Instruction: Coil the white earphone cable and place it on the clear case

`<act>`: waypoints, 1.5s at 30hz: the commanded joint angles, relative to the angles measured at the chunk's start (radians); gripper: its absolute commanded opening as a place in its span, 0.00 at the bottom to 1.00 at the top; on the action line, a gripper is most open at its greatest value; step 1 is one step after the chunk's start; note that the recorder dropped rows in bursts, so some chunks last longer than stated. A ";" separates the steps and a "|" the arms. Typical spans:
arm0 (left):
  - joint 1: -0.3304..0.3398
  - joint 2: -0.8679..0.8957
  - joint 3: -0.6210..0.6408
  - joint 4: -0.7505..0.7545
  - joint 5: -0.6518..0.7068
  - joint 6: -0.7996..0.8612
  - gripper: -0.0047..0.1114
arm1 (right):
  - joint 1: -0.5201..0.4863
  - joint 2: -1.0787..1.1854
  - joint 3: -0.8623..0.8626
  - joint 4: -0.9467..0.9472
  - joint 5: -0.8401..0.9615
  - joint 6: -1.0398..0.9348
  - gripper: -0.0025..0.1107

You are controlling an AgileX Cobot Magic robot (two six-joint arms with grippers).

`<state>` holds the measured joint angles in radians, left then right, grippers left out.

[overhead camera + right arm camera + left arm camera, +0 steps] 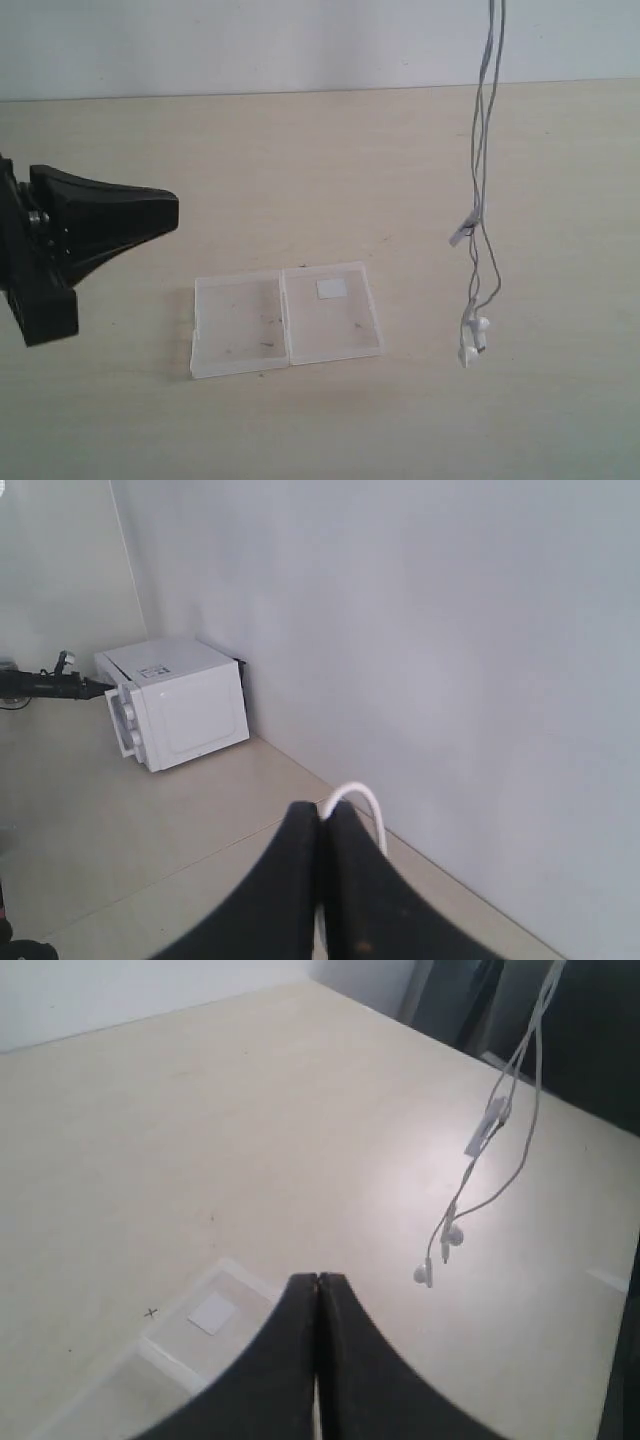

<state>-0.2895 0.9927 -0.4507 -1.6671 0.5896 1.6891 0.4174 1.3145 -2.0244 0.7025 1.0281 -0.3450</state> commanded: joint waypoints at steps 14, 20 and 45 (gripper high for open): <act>-0.234 -0.122 -0.148 1.321 -0.497 -1.498 0.04 | 0.002 0.001 -0.007 0.004 -0.005 0.000 0.02; -0.367 -0.118 -0.055 1.643 -0.779 -1.848 0.04 | 0.002 0.001 -0.007 0.004 -0.005 0.000 0.02; -0.413 0.196 -0.043 2.045 -1.377 -2.112 0.72 | 0.002 0.001 -0.007 0.004 -0.042 -0.007 0.02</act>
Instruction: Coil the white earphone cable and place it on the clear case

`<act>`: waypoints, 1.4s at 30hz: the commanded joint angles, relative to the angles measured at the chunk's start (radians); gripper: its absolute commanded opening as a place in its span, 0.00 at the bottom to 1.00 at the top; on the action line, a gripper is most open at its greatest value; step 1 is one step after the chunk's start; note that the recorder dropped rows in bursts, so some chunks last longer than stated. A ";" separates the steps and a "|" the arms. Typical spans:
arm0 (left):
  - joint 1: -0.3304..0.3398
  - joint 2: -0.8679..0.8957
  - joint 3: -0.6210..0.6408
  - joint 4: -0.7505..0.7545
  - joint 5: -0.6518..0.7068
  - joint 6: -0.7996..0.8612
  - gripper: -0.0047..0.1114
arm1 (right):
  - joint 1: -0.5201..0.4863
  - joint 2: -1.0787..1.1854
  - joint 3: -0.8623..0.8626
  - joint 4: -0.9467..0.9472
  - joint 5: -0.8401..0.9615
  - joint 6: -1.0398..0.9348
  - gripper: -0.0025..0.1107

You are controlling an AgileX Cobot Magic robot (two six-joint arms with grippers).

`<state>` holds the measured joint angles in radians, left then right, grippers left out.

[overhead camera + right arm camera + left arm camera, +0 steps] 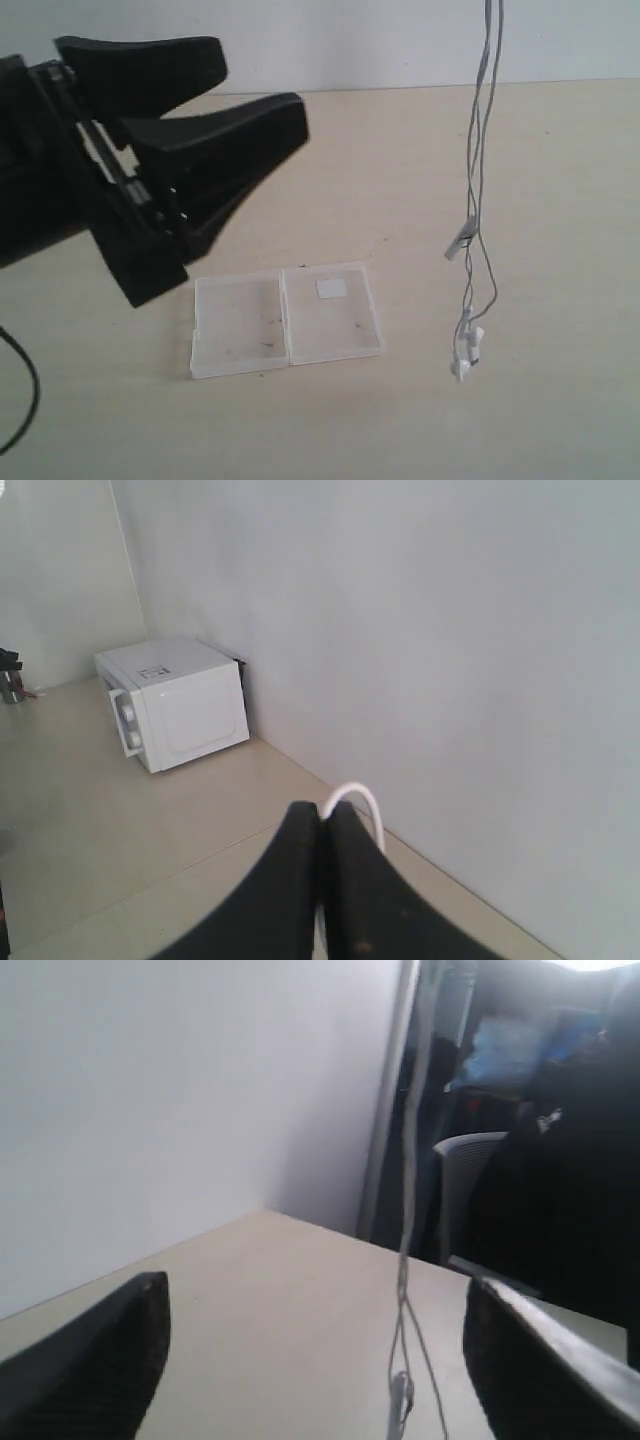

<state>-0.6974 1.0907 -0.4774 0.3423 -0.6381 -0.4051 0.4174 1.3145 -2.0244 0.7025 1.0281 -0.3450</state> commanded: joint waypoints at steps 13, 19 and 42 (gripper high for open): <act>-0.005 0.382 -0.237 0.057 -0.287 -0.003 0.72 | 0.002 0.001 -0.007 0.002 -0.033 -0.007 0.02; -0.005 0.432 -0.305 0.013 -0.276 0.008 0.72 | 0.002 0.001 -0.007 0.002 -0.022 -0.007 0.02; -0.005 0.446 -0.316 0.163 -0.255 -0.051 0.66 | 0.002 0.001 -0.007 0.002 -0.021 -0.009 0.02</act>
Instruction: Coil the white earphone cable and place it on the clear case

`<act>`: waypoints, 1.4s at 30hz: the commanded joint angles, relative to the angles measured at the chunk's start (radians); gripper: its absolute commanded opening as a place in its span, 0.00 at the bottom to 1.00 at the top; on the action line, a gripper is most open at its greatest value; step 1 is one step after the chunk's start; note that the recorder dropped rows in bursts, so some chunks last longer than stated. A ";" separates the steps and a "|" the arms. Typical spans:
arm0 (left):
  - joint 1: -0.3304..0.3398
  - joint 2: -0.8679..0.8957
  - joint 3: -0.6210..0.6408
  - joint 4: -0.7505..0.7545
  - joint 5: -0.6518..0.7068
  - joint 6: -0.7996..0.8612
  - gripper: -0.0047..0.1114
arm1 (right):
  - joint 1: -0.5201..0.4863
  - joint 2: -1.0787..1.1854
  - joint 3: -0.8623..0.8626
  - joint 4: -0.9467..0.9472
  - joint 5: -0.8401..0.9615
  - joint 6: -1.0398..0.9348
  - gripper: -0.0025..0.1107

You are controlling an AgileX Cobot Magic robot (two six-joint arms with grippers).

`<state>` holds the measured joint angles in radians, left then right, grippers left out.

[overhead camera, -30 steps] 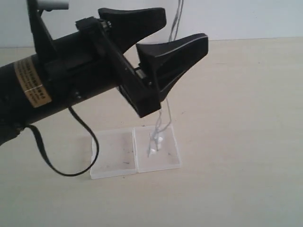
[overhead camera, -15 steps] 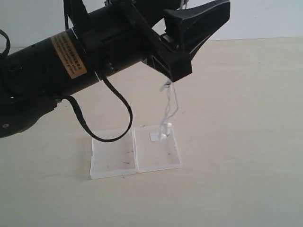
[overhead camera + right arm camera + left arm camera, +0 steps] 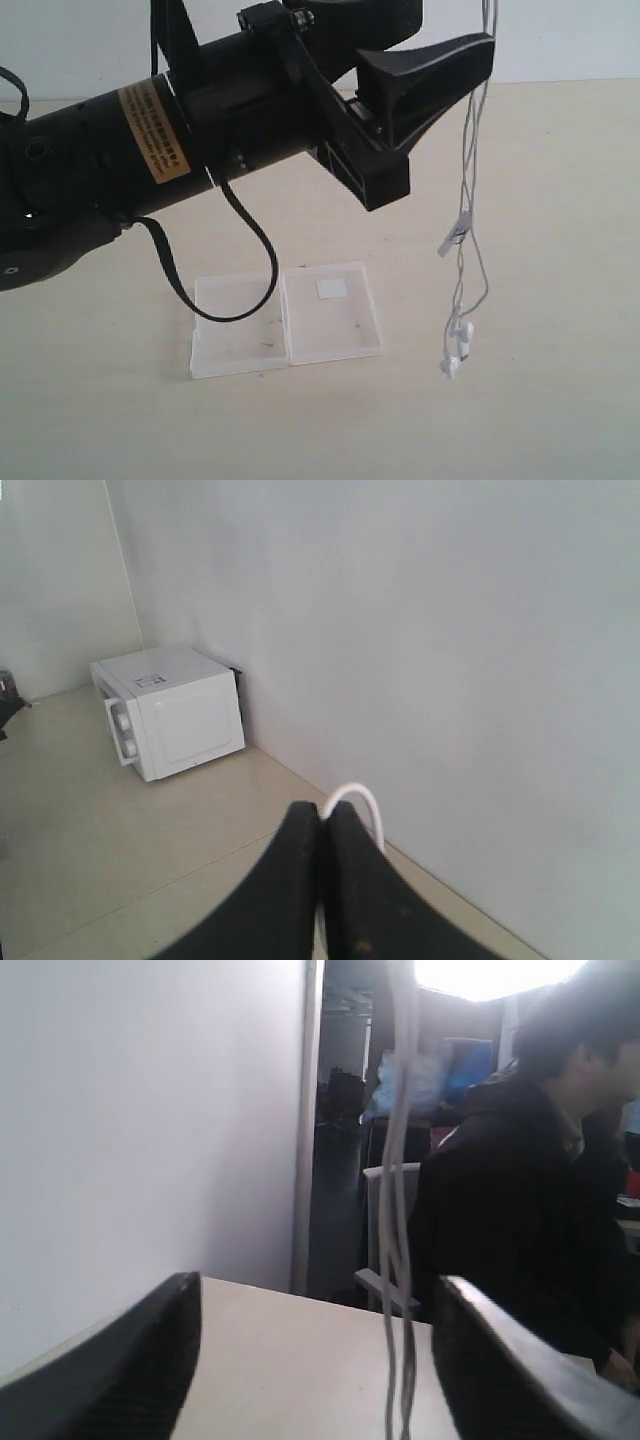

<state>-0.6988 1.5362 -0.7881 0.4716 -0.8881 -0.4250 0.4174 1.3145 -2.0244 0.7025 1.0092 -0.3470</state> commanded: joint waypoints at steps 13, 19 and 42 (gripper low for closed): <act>-0.004 0.023 -0.005 -0.004 0.042 -0.033 0.32 | 0.002 0.001 -0.007 0.002 -0.002 -0.007 0.02; -0.004 0.029 -0.005 -0.008 0.065 -0.048 0.04 | 0.002 0.001 -0.007 0.002 -0.002 -0.007 0.02; -0.004 0.027 -0.005 0.051 0.141 -0.138 0.04 | 0.002 -0.003 -0.007 -0.325 0.012 0.112 0.02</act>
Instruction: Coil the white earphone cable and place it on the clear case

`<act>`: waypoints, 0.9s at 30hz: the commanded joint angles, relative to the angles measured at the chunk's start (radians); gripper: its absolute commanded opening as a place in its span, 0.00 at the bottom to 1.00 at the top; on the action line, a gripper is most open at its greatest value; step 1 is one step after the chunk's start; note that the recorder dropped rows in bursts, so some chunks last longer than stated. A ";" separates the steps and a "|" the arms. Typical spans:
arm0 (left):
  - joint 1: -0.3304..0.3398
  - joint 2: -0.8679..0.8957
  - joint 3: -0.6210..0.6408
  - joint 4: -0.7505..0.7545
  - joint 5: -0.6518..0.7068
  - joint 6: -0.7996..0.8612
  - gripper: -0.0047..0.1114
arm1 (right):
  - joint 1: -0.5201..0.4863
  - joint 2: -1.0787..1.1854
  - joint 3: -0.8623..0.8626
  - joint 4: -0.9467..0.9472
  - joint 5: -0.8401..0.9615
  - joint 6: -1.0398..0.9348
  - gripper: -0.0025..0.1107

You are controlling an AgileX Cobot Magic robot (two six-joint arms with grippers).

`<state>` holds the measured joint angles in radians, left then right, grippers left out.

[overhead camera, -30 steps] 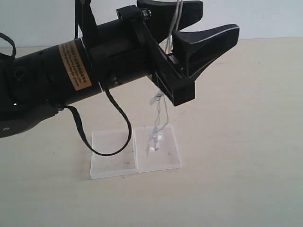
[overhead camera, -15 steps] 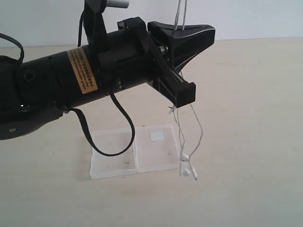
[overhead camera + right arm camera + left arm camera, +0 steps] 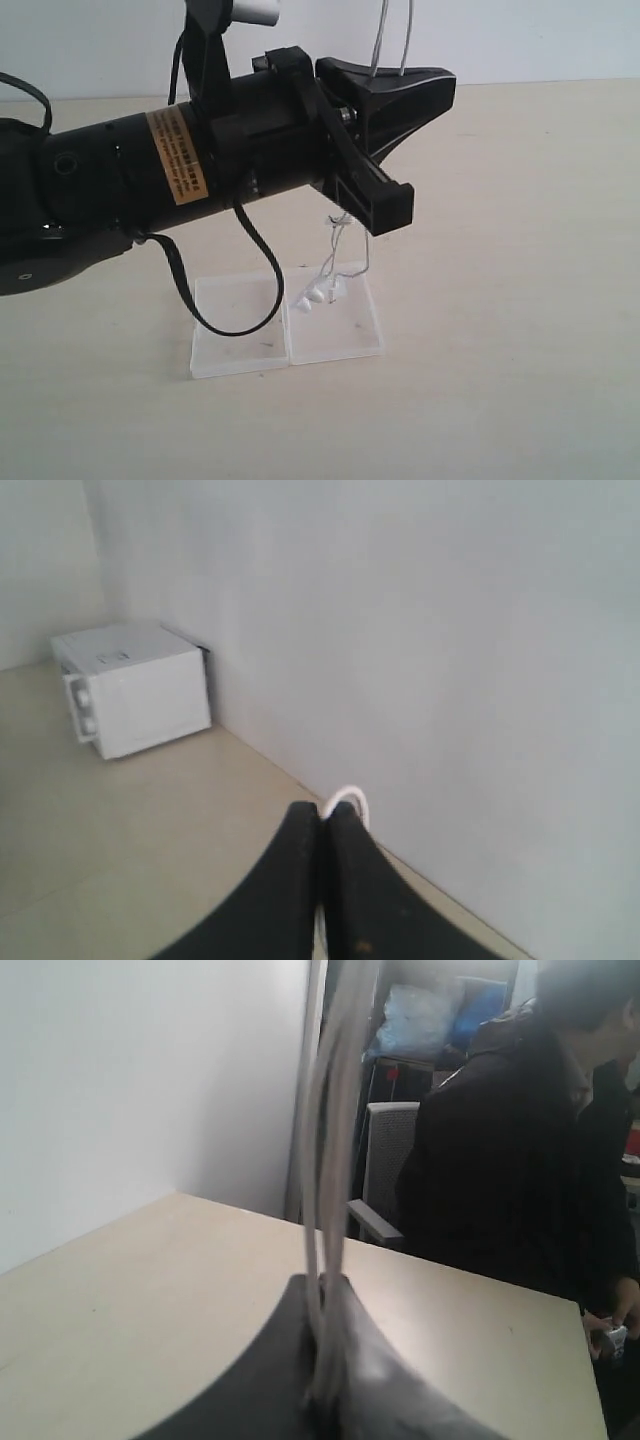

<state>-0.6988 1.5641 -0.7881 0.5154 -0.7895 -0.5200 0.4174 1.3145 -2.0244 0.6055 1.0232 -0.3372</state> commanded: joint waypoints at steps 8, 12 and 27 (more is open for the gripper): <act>-0.004 -0.061 -0.005 0.135 0.119 -0.159 0.04 | 0.002 0.014 -0.007 -0.737 0.058 0.415 0.02; -0.004 -0.108 -0.005 0.186 0.119 -0.219 0.04 | 0.002 0.037 -0.007 -0.764 0.083 0.419 0.02; -0.004 -0.210 -0.005 0.311 0.235 -0.333 0.04 | 0.002 0.210 -0.007 -0.894 0.198 0.457 0.02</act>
<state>-0.6988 1.3707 -0.7881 0.7928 -0.5676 -0.8201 0.4174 1.4979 -2.0244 -0.2667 1.2192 0.1150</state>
